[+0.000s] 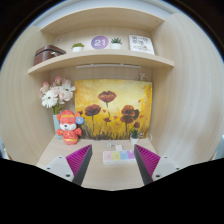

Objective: Unplug charger

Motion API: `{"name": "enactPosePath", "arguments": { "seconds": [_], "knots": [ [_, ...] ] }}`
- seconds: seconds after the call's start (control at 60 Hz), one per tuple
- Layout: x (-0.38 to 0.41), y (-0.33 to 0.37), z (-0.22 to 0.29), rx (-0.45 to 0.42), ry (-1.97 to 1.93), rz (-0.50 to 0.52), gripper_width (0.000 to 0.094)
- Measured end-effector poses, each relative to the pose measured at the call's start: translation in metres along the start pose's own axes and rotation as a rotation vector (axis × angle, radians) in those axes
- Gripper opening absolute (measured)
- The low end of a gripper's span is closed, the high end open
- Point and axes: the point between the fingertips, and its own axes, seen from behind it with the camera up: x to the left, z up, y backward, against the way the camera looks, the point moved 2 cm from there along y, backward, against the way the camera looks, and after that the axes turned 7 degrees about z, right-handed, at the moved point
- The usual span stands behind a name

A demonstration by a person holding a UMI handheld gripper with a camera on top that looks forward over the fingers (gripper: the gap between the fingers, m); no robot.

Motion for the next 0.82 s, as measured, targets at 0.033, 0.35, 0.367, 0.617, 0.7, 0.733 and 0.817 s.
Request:
{"name": "enactPosePath", "arguments": {
  "seconds": [0.033,0.35,0.367,0.617,0.7,0.733,0.817],
  "knots": [
    [0.014,0.005,-0.013,0.017,0.006,0.012,0.0853],
    [0.096,0.042,-0.079,0.114,0.016,0.139,0.0853],
    [0.097,0.044,-0.080,0.111,0.019,0.137,0.0852],
    [0.111,0.055,-0.090,0.121,0.035,0.160,0.0855],
    [0.112,0.058,-0.093,0.124,0.030,0.159,0.0853],
    [0.112,0.059,-0.093,0.121,0.031,0.156,0.0854],
    [0.111,0.060,-0.094,0.126,0.041,0.154,0.0857]
  ]
}}
